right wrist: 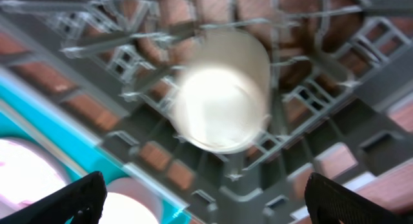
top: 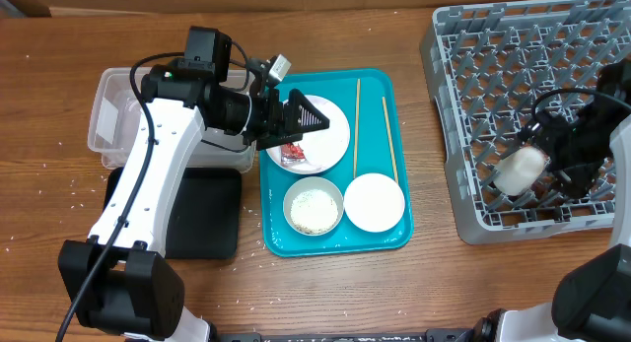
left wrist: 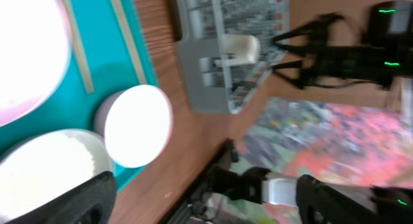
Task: Sort waste into correct bins and load items into the dishwasher
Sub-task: 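Place the white cup into the grey dish rack with the right gripper, then grasp the white tissue from the plate and drop it in the clear bin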
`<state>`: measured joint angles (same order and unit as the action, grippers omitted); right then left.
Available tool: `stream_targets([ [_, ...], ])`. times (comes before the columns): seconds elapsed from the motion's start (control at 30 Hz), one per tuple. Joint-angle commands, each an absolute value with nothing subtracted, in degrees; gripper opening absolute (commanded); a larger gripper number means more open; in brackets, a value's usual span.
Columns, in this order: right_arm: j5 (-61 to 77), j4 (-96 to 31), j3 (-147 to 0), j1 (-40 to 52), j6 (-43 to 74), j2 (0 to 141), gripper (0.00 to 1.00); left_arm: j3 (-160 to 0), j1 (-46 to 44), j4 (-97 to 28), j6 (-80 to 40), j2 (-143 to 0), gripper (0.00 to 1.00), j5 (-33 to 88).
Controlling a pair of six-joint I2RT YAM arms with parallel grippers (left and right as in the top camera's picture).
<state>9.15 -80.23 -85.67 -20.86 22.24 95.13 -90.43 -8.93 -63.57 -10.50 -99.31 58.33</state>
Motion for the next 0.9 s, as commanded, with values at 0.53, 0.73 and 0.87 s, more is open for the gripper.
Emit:
stream_targets([
  [0.53, 33.1, -76.23, -93.58, -6.52, 16.05, 78.32, 1.0, -91.09, -29.74, -44.14, -16.21, -108.03, 0.96, -18.74],
  [0.73, 32.45, -76.4, -93.58, -2.55, 16.12, 78.32, 1.0, -91.09, -30.33, -38.5, -14.63, -118.43, 0.92, -11.44],
  [0.87, 32.49, -76.84, -93.58, -2.52, 16.32, 78.32, 1.0, -91.09, -30.13, -37.5, -14.74, -122.43, 0.76, -6.28],
])
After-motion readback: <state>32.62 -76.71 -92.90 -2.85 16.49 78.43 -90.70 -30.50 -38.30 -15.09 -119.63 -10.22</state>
